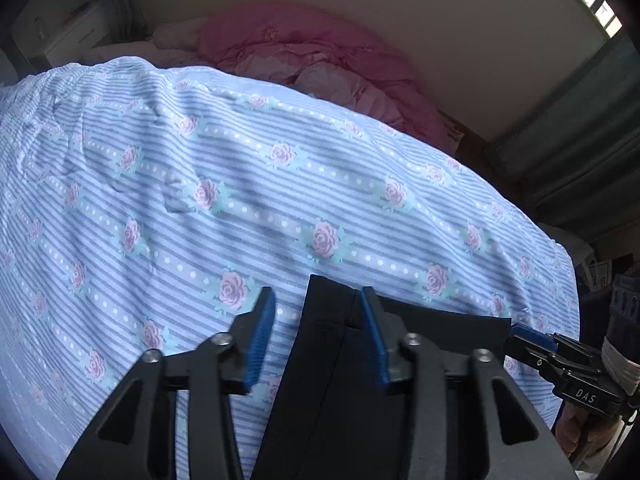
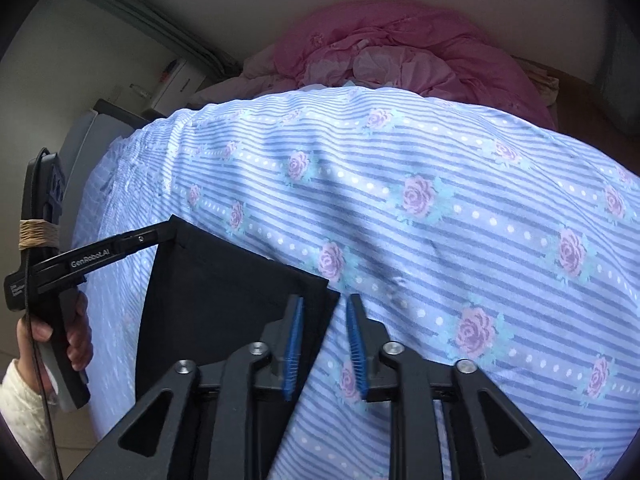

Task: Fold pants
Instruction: 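Close both grippers on the black trousers' leg hem end, then lift the hem end with both grippers and fold it toward the waistband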

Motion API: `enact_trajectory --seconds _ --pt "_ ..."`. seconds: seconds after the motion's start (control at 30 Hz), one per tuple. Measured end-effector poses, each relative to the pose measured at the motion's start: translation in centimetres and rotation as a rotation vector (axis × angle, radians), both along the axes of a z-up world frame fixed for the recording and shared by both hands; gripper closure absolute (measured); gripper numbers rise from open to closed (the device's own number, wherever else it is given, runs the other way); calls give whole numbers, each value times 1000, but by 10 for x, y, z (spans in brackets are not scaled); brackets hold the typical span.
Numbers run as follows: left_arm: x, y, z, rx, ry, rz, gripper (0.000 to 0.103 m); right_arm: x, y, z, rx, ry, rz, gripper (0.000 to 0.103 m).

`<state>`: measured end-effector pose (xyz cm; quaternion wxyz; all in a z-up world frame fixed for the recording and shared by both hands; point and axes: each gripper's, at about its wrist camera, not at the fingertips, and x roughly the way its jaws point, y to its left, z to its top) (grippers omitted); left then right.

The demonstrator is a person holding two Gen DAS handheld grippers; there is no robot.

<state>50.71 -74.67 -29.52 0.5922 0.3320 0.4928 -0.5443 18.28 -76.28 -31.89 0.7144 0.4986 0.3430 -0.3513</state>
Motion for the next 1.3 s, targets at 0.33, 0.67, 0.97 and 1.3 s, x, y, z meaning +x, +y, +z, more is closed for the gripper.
enact_trajectory --seconds 0.33,0.67,0.97,1.3 --pt "9 3 -41 114 145 -48 58 1 -5 -22 86 -90 7 66" --pt "-1 -5 -48 87 200 5 74 8 -15 -41 120 -165 28 75" --pt "-26 14 35 -59 197 -53 87 -5 -5 31 49 -129 30 89" --pt "-27 116 165 -247 124 -81 87 10 84 180 -292 -58 288 89"
